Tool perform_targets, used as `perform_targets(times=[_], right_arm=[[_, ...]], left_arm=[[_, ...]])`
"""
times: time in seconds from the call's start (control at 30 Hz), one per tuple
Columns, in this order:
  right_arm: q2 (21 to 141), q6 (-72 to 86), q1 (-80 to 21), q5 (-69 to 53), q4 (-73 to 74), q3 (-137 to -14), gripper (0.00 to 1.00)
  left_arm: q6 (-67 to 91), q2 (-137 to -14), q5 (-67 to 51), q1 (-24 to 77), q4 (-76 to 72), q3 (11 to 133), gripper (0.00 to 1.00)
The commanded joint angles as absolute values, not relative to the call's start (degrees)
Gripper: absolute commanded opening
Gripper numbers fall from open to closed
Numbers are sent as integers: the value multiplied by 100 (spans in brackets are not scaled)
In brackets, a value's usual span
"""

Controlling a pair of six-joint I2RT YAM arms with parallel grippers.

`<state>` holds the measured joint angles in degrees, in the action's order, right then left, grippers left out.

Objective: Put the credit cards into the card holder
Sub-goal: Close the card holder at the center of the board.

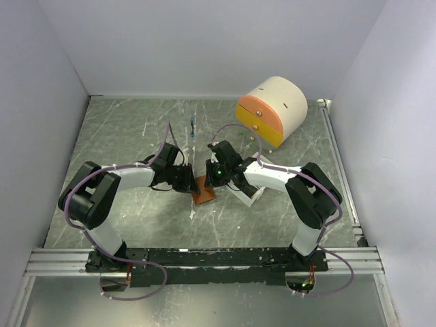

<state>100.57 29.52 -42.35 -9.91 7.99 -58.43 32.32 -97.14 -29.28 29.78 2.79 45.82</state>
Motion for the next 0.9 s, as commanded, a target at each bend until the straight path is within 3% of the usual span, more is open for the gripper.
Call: perform_targets(times=[0.0,0.37,0.87], right_arm=[[10118,3030,-4269,-1083,628,-5770,15],[10191,3062,-4359,-1043,598,-5768,13],[9915,2819,-4273,-530,1146,-5940,18]], left_arm=[[3031,-9984,-2568,3085,575,4544,21],[3034,-9980,-2567,3094,574,4562,21],[3020,-10004,-2585,3103,562,4540,21]])
